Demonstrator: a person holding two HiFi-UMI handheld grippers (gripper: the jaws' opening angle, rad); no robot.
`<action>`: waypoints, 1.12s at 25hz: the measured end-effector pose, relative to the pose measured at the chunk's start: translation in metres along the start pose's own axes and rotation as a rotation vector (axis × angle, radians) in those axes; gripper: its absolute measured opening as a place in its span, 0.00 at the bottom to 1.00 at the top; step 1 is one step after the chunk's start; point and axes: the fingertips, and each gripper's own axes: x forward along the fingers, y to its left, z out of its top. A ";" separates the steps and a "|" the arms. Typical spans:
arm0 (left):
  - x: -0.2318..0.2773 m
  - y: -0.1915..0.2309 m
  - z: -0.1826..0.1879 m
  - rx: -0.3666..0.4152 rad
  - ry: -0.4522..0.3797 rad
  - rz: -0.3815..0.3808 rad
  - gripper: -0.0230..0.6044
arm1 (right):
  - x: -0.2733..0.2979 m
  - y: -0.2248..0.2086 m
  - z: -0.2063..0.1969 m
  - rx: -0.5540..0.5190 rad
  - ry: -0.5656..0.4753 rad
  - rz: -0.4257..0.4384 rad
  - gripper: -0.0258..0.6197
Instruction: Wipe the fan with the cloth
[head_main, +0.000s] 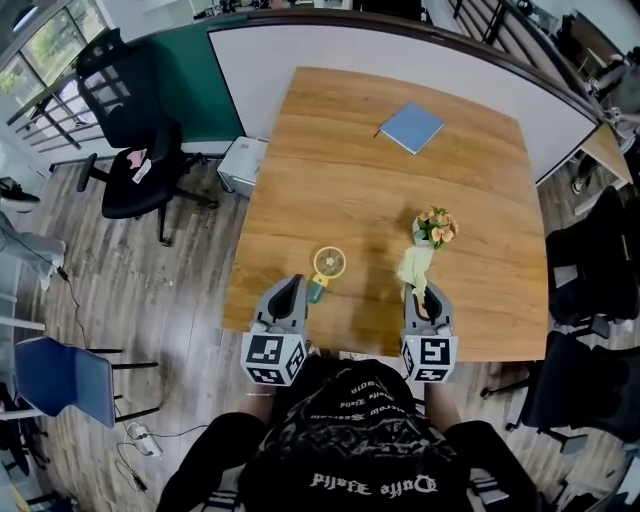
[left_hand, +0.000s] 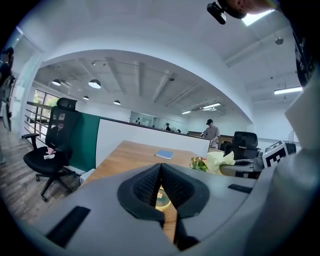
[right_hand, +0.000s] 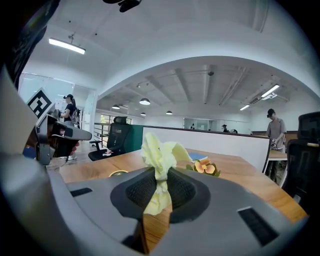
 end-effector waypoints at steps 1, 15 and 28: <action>0.000 -0.002 -0.001 0.000 0.006 -0.003 0.07 | -0.001 0.002 0.001 -0.011 0.001 0.008 0.14; 0.002 -0.019 -0.011 0.041 0.035 -0.069 0.07 | -0.009 -0.005 0.002 0.022 -0.012 -0.018 0.12; 0.009 -0.013 -0.017 0.093 0.055 -0.023 0.07 | -0.005 -0.008 0.004 0.027 -0.022 -0.024 0.12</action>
